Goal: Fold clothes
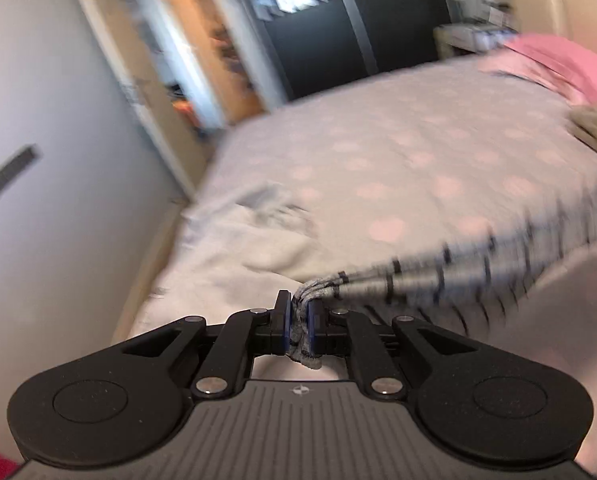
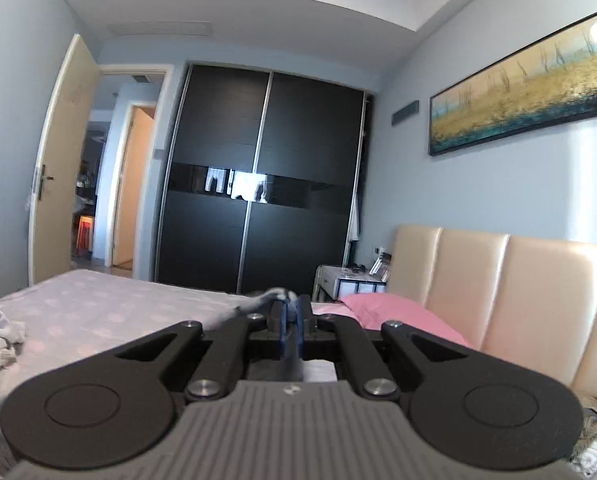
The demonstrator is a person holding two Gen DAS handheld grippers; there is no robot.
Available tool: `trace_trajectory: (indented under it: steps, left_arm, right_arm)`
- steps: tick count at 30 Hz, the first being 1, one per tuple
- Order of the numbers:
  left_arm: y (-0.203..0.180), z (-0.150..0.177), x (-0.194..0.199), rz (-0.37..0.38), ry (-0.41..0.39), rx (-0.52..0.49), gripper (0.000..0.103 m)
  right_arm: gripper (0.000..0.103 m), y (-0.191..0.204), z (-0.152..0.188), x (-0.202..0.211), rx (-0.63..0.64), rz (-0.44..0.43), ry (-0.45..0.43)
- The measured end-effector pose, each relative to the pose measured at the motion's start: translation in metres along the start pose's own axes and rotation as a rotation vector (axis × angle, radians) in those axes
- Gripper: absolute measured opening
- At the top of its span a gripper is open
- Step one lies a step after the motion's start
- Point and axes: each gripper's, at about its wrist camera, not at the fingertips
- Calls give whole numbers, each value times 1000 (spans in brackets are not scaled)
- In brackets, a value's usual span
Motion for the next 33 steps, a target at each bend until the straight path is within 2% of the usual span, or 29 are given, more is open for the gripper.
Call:
trace_trajectory:
  steps: [2, 6, 12, 18, 23, 25, 28, 30, 33]
  left_arm:
    - [18, -5, -1, -14, -5, 68, 6]
    - [15, -22, 11, 6, -51, -7, 7]
    - [2, -33, -6, 29, -55, -36, 7]
    - [-21, -58, -44, 28, -80, -67, 7]
    - [-33, -88, -75, 12, -141, -88, 7]
    - [-35, -84, -76, 22, -152, -123, 7]
    - [-39, -76, -75, 41, -164, -182, 7]
    - [-41, -71, -75, 53, -173, -221, 7]
    - [-50, -30, -75, 94, -110, -278, 7]
  right_arm:
    - [5, -12, 6, -7, -63, 41, 71]
    - [5, -16, 7, -6, -21, 61, 44]
    - [5, -29, 2, -20, 44, 61, 15]
    - [5, -27, 23, -94, 121, 83, 101]
    - [5, -26, 26, -130, 143, 139, 82]
    - [5, -32, 19, -135, 140, 147, 68]
    - [5, -37, 15, -131, 166, 114, 69]
    - [5, -42, 21, -126, 177, 76, 99]
    - [5, -48, 49, -110, 174, 16, 188]
Point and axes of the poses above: each gripper's, at about its wrist camera, not at the fingertips, and x roughly against the way its jaws point, y to its left, z to its underside, and after that the axes turned 15 degrees about -y, right-handed
